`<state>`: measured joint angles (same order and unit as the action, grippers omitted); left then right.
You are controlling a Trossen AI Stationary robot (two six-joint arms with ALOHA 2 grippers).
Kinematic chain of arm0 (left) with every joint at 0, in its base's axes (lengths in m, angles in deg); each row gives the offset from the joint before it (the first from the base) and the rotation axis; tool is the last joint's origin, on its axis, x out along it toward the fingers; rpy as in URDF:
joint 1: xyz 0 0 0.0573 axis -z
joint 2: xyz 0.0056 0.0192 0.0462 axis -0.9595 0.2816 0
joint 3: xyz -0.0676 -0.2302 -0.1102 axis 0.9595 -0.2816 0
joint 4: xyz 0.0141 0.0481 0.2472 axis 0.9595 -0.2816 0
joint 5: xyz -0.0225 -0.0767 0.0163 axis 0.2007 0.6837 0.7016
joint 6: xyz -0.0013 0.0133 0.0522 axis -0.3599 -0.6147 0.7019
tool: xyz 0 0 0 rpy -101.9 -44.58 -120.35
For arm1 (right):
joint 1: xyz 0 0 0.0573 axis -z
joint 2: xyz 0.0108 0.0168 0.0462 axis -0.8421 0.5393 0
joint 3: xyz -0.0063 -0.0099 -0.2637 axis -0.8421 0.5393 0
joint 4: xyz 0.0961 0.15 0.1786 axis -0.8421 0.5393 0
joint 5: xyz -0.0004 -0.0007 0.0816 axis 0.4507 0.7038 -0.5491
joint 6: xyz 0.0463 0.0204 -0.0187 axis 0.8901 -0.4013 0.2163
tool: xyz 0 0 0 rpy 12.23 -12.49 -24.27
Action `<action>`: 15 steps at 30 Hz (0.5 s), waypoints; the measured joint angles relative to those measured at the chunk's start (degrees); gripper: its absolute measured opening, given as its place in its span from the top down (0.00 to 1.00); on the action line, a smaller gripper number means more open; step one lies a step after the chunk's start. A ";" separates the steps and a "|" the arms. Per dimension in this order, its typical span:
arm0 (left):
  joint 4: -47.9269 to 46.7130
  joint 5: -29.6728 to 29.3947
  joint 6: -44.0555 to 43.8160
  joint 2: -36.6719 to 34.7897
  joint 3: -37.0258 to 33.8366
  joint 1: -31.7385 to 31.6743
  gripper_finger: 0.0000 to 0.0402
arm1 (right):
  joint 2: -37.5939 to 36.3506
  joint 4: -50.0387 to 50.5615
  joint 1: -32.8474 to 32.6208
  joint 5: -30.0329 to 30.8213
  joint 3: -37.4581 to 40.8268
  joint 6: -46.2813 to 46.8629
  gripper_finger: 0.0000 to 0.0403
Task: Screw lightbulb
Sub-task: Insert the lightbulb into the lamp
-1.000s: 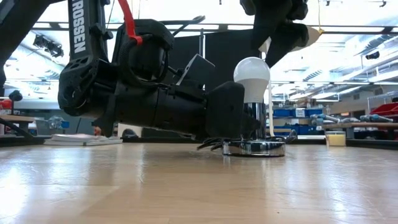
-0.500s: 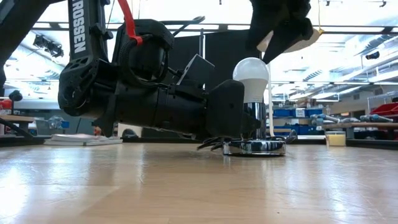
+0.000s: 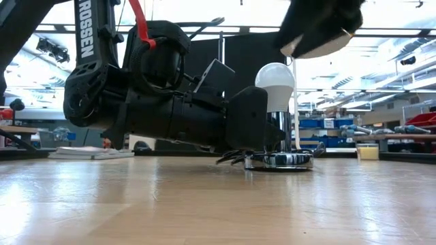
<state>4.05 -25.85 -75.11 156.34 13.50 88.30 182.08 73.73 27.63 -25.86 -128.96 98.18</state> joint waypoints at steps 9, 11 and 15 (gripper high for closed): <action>0.00 0.00 -0.84 0.00 0.00 0.00 0.50 | -0.02 -29.48 -2.54 8.68 19.39 0.08 0.14; 0.00 0.00 -0.86 -0.02 -0.01 0.00 0.50 | -0.02 -35.24 -2.04 8.69 22.64 -0.74 0.14; 0.00 -0.01 -0.86 -0.02 0.00 0.00 0.50 | -0.02 -46.40 -0.43 8.87 27.26 -5.01 0.14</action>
<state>4.05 -25.86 -75.97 156.32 13.50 88.30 182.06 27.33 27.20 -16.98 -101.71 93.17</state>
